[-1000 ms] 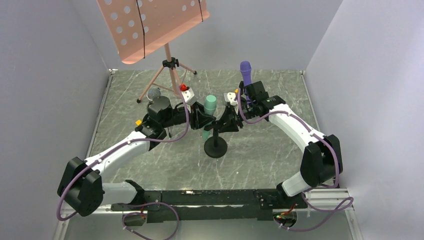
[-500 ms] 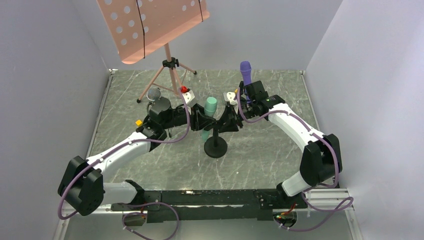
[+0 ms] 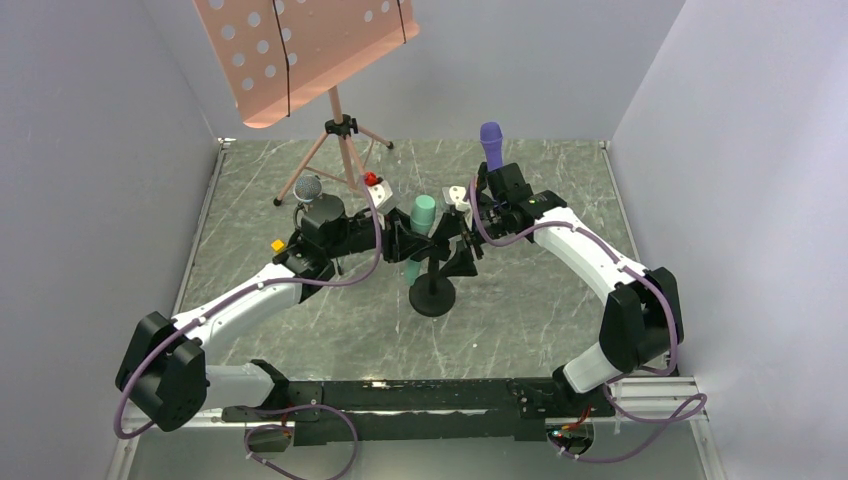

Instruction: Attach the microphones to the stand

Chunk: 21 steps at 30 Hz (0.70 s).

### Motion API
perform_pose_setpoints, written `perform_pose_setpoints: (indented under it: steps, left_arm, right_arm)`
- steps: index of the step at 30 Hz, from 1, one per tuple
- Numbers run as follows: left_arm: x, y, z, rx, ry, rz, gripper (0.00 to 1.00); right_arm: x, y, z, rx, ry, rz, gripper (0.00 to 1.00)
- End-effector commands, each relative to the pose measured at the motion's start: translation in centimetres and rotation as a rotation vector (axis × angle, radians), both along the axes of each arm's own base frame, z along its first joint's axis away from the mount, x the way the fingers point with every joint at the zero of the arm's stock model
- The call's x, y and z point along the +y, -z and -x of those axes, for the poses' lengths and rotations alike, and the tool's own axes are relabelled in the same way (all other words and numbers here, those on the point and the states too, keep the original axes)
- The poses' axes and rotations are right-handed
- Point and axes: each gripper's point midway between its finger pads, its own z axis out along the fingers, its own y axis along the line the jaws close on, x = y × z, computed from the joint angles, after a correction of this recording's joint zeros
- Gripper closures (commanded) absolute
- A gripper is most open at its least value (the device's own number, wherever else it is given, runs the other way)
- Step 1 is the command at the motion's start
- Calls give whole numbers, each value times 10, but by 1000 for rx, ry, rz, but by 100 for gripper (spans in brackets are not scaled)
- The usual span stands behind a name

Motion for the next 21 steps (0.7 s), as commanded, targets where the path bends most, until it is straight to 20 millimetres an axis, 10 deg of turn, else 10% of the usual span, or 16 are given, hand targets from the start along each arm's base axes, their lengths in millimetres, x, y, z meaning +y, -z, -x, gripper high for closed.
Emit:
perform_pose_setpoints:
  steps: [1, 11, 21]
  left_arm:
    - [-5, 0, 5, 81, 15, -9, 64]
    - [5, -24, 2, 79, -62, 2, 10]
    - [41, -65, 20, -49, -166, 30, 1]
  right_arm:
    - [2, -17, 3, -47, -17, -49, 15]
    - [0, -24, 9, -24, -15, -97, 8]
    - [-3, -33, 11, -32, -34, -137, 8]
